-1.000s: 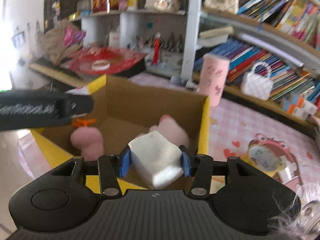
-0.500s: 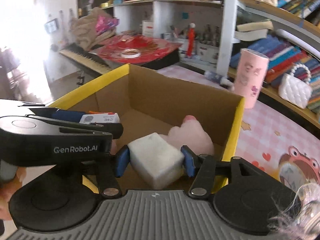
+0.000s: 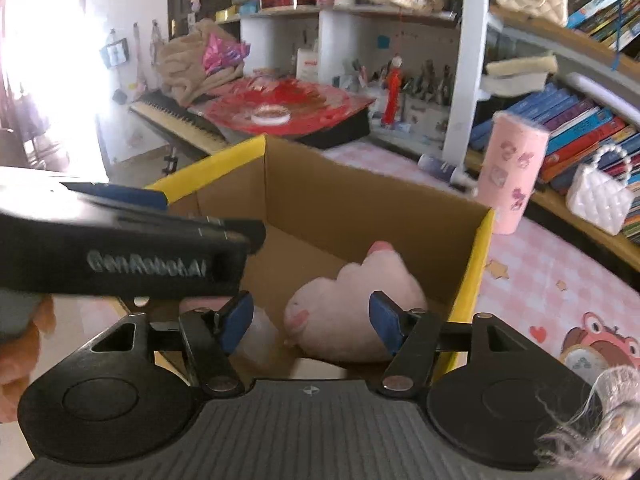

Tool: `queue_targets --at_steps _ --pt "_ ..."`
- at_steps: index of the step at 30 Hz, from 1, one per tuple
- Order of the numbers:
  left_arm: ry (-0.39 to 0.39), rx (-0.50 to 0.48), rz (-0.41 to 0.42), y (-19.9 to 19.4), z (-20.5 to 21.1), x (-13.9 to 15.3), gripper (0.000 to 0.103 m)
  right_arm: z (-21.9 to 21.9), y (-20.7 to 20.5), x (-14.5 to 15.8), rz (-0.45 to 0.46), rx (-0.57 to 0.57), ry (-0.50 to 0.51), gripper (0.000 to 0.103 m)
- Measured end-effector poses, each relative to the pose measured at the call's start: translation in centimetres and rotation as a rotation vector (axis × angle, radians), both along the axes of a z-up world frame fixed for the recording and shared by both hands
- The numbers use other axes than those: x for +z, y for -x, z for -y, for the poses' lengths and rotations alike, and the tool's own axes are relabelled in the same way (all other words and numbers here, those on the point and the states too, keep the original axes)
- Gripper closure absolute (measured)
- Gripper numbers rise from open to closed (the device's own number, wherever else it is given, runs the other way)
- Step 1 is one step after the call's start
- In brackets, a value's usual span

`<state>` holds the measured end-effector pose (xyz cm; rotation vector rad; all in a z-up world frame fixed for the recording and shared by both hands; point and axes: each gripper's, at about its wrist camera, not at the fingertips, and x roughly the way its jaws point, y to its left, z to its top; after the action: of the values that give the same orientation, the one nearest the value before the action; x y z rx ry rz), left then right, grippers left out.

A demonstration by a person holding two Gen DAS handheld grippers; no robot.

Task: Organize objects
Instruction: 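Lower both white items into the box and open both grippers, then withdraw both grippers from the box toward the small toys on the table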

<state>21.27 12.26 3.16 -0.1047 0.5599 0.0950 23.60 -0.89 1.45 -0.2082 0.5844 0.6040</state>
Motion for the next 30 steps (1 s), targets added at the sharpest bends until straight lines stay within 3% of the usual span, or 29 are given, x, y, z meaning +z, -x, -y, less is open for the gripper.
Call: queue_targets --at_steps 5,15,21,30 --pt "0.036 0.021 0.075 2.5 -0.7 2.0 0.014 0.9 1.9 2.0 0.069 -0.057 -0.034 0.040" --pt "0.078 0.044 0.095 8.4 -1.5 1.7 0.013 2.5 7.2 3.9 0.160 -0.172 -0.045 0.040" --pt "0.082 0.037 0.052 11.8 -1.6 0.3 0.013 2.8 10.8 2.7 0.127 -0.223 -0.013 0.040" --pt "0.087 0.058 -0.074 15.7 -1.1 -2.7 0.013 2.8 16.0 -1.0 -0.012 -0.352 0.043 0.035"
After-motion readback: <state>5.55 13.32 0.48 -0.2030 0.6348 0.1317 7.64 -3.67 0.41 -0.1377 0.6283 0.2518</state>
